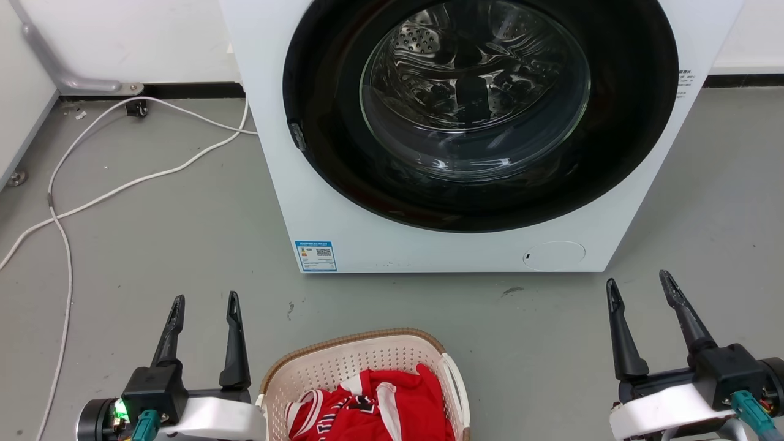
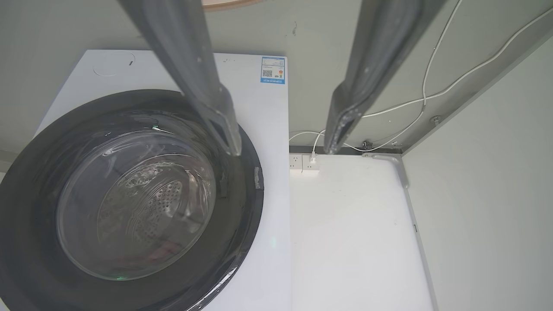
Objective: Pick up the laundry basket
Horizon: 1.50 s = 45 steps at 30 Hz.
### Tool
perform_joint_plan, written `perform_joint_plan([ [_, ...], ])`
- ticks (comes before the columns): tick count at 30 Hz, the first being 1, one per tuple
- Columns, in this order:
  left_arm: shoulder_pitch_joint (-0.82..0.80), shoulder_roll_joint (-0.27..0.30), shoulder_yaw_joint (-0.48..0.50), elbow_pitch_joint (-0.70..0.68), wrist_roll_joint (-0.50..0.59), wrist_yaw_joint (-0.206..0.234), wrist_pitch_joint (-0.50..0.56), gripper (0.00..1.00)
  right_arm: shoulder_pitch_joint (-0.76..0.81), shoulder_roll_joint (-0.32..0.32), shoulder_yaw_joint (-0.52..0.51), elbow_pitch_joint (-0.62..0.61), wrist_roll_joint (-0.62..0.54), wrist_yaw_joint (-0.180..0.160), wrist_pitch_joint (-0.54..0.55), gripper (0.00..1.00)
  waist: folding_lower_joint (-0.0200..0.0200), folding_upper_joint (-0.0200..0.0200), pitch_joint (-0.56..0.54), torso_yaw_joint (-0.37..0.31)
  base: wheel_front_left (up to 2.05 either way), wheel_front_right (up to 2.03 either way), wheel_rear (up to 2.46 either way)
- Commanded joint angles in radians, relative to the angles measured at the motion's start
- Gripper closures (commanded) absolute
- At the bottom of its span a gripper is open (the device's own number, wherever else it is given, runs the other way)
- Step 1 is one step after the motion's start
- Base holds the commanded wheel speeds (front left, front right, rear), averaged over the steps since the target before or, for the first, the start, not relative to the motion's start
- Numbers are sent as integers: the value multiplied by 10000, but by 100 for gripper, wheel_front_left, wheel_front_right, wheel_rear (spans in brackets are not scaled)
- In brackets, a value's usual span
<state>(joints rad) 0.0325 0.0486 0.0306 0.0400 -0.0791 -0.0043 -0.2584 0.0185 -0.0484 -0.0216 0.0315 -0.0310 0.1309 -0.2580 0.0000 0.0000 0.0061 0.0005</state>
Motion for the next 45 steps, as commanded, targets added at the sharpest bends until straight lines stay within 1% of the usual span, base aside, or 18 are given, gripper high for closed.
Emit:
perform_joint_plan([
  [1,87,28,-27,-4,197,70,-83,0,72,-33,31,-80,-190,-3,-80,0,0,0,-5,0,0,0,0],
  [13,127,29,13,87,134,75,-86,0,87,-32,-30,-69,220,-3,-78,0,0,0,-18,6,0,0,0],
  [28,53,29,113,247,137,173,-85,0,46,-32,-40,-15,385,-3,-78,0,0,0,92,69,0,0,0],
  [35,-69,27,388,883,26,249,-74,0,-183,-29,417,385,567,-3,-76,0,0,0,332,172,0,0,0],
  [45,-872,26,886,2466,-146,-43,-74,0,-1174,-24,909,1575,374,-3,-76,0,0,0,1498,407,0,0,0],
])
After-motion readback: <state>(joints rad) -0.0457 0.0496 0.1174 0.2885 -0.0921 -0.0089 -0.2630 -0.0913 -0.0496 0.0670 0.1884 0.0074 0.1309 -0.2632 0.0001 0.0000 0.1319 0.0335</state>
